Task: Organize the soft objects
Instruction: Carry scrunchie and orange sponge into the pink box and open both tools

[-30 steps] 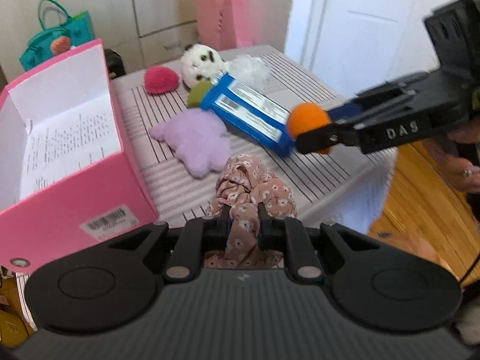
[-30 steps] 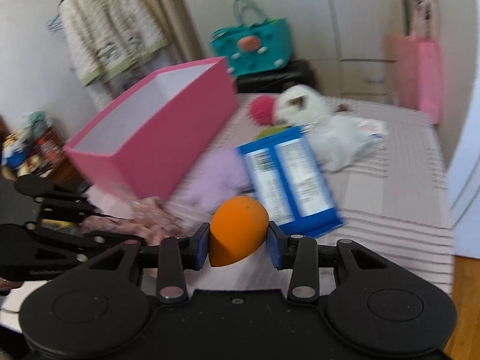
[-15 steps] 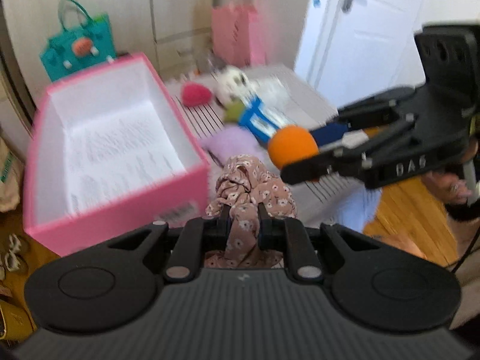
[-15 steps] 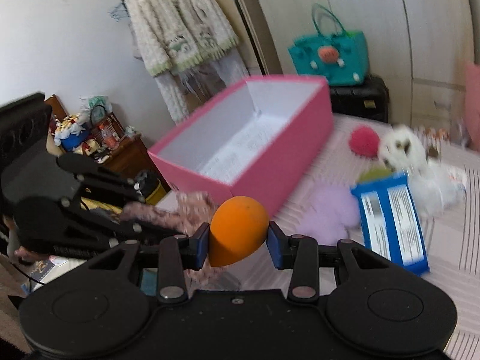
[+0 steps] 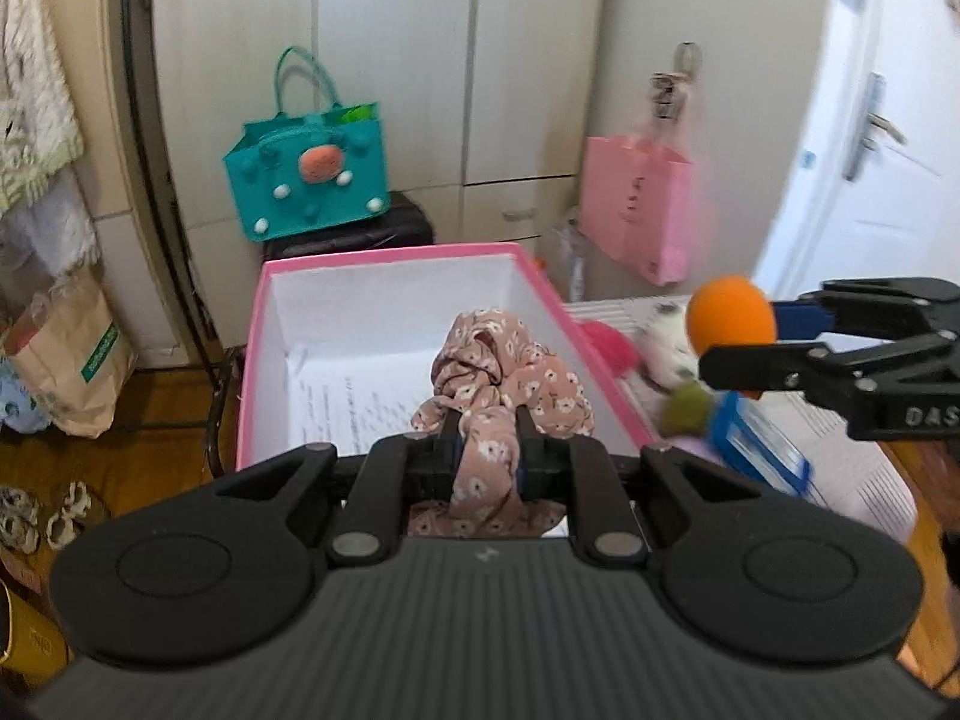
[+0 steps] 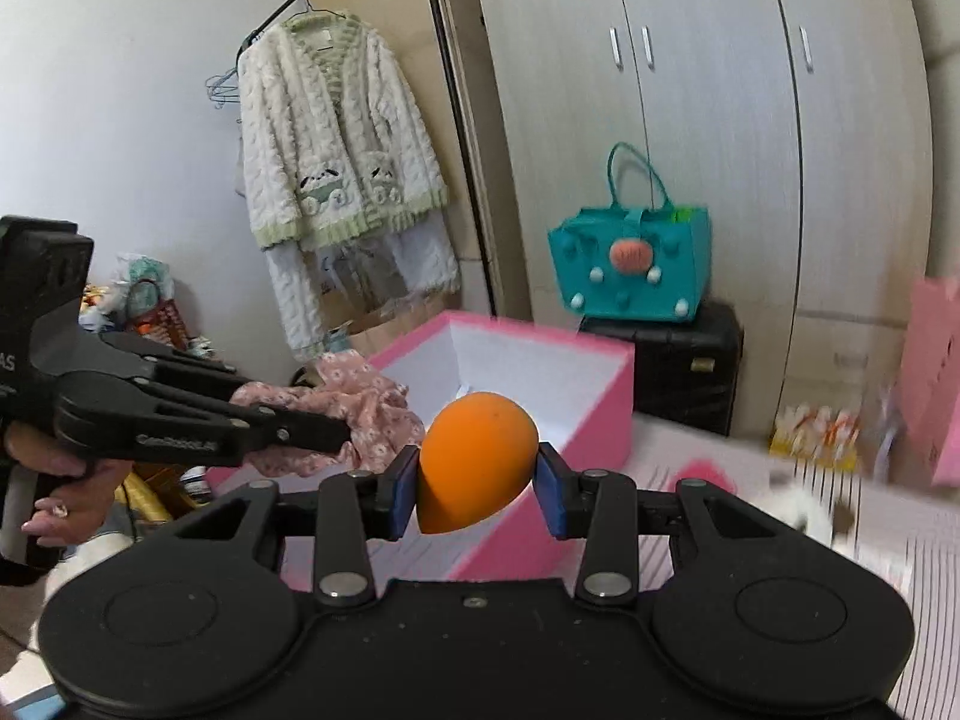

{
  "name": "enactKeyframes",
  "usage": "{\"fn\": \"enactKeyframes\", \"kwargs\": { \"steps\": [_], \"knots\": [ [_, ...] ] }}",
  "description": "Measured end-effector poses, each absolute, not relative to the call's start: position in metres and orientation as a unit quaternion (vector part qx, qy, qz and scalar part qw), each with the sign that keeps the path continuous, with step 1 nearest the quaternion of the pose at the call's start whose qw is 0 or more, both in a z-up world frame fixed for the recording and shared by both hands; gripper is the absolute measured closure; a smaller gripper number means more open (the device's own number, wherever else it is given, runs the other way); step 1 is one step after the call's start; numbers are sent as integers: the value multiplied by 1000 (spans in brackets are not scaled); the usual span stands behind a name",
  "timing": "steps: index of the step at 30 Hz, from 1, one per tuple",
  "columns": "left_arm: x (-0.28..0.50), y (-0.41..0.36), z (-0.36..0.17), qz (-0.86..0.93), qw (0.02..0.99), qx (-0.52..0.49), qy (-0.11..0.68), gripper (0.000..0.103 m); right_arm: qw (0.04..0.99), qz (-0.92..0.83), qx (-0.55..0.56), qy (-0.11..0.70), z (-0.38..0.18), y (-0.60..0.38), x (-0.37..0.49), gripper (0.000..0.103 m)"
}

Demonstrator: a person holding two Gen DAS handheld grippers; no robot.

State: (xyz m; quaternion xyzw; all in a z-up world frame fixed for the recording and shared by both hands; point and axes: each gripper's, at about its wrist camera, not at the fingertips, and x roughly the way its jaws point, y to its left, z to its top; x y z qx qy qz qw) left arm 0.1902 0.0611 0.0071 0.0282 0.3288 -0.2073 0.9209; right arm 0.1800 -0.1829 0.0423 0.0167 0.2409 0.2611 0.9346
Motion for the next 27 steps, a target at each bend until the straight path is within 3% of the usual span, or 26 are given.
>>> {"fn": "enactKeyframes", "kwargs": {
  "steps": [13, 22, 24, 27],
  "knots": [
    [324, 36, -37, -126, 891, 54, 432, 88, 889, 310, -179, 286, 11, -110, 302, 57],
    [356, 19, -62, -117, 872, 58, 471, 86, 838, 306, -284, 351, -13, -86, 333, 57],
    [359, 18, -65, -111, 872, 53, 473, 71, 836, 298, -303, 349, -16, -84, 334, 50],
    [357, 17, -62, -101, 877, 66, 464, 60, 847, 280, -305, 334, -14, -87, 330, 43]
  ]
}}
